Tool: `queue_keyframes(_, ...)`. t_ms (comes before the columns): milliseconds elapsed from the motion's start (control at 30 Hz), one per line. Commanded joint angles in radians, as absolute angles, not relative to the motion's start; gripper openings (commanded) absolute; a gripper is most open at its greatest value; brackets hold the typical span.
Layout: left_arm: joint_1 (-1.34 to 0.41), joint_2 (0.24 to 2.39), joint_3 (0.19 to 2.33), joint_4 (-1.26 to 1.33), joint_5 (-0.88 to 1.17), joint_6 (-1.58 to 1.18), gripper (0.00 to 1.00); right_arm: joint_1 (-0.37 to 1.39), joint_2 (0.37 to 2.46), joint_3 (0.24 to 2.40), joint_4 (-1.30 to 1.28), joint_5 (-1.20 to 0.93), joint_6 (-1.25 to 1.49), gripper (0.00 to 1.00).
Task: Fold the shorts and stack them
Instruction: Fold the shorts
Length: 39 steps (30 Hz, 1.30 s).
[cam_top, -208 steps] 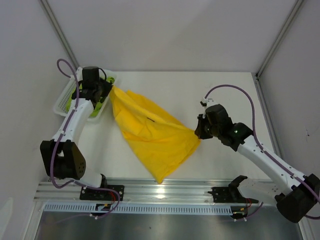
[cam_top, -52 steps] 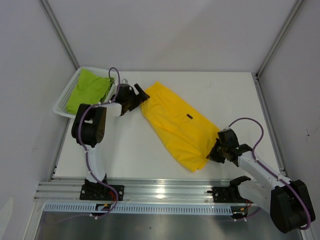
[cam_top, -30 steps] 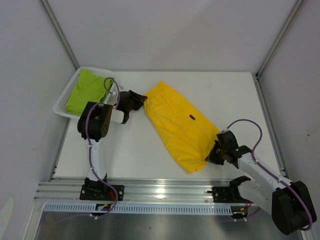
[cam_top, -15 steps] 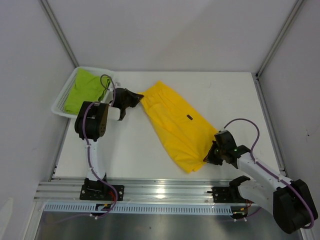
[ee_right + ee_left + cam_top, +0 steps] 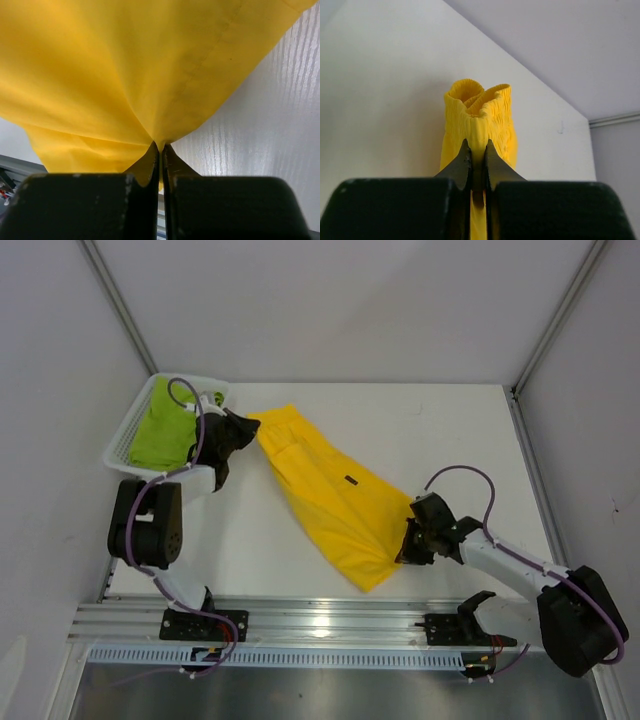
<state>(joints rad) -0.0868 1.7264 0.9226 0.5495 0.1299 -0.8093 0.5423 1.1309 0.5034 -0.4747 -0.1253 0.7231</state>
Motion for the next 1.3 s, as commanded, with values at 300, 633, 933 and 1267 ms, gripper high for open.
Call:
queue_keyframes(300, -0.08, 1.363, 0.6, 0.574, -0.126, -0.627, 0.01, 0.531, 1.399, 0.787, -0.623, -0.034, 0.538, 0.51)
queue_keyframes(633, -0.161, 1.154, 0.407, 0.379, -0.342, -0.738, 0.02, 0.433, 1.416, 1.032, -0.681, 0.04, 0.459, 0.55)
queue_keyframes(933, -0.196, 1.019, 0.367, 0.176, -0.456, -0.773, 0.06, 0.641, 1.393, 0.988, -0.425, -0.186, 0.615, 0.55)
queue_keyframes(1267, -0.196, 1.075, 0.422, 0.149, -0.437, -0.772, 0.07, 0.879, 1.479, 0.839, -0.226, -0.19, 0.71, 0.54)
